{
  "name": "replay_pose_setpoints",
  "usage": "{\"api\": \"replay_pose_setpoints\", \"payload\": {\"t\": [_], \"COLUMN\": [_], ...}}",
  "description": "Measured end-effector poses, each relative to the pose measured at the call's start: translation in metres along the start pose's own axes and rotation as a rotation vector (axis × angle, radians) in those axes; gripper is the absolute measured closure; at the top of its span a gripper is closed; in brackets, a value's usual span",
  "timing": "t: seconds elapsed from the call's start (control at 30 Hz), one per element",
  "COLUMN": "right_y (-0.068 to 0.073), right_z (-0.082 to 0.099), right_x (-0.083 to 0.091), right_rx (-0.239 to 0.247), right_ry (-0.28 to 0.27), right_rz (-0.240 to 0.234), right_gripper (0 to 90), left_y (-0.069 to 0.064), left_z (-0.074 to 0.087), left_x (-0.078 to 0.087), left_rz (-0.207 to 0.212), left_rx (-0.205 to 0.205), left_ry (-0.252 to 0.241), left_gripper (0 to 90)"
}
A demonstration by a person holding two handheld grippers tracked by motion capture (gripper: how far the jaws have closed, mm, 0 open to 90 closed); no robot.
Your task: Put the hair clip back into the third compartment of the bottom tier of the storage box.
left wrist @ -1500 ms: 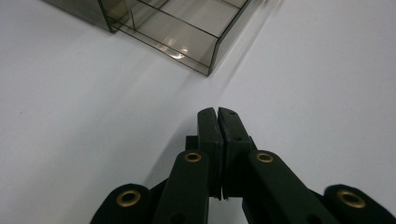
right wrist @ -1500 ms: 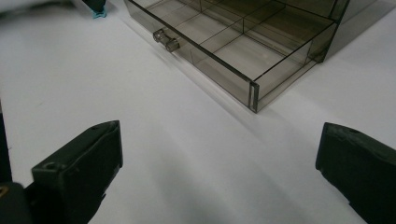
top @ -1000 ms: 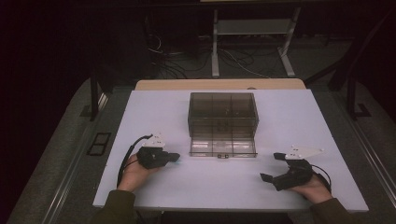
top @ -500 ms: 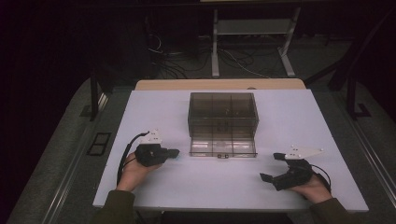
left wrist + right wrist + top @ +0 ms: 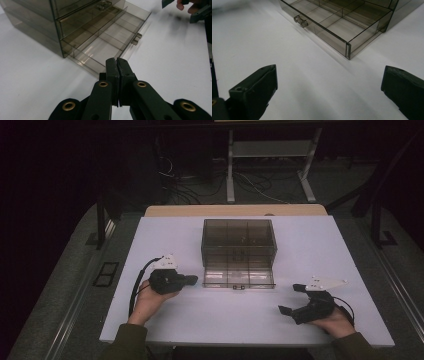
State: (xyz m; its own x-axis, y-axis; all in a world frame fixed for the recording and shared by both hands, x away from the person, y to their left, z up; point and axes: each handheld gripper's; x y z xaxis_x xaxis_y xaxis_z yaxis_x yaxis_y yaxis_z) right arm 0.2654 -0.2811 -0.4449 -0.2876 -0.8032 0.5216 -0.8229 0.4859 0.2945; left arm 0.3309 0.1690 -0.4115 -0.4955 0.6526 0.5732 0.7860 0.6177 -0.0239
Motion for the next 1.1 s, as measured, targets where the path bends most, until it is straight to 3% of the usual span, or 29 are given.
{"api": "replay_pose_setpoints", "payload": {"t": [0.27, 0.63, 0.8, 1.1], "right_y": [-0.001, 0.000, 0.000, 0.000], "right_z": [0.000, 0.000, 0.000, 0.001], "right_x": [0.000, 0.000, 0.000, 0.000], "right_rx": [0.000, -0.001, -0.002, 0.002], "right_ry": [-0.002, -0.001, -0.003, 0.002], "right_rz": [0.002, 0.003, 0.003, 0.003], "right_gripper": [0.1, 0.1, 0.1, 0.1], "left_y": [-0.002, -0.009, -0.012, -0.016], "left_z": [-0.010, -0.022, -0.028, -0.038], "left_x": [-0.007, -0.018, -0.021, -0.030], "left_rz": [0.001, 0.028, 0.057, 0.076], "left_rx": [0.018, -0.039, -0.035, -0.069], "left_ry": [-0.007, -0.016, -0.036, -0.039], "left_gripper": [88.6, 88.5, 88.6, 88.5]}}
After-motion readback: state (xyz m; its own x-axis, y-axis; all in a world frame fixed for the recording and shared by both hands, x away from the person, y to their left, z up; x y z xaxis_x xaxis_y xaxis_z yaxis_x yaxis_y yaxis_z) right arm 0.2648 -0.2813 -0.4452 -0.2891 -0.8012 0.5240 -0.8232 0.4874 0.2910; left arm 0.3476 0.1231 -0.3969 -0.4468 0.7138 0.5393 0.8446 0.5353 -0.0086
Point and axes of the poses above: each handheld gripper's, and its own axes: x roughly backward along the jaws, z roughly out of its underside, y roughly to its left, and after that the axes turned 13 degrees about -z, right-handed
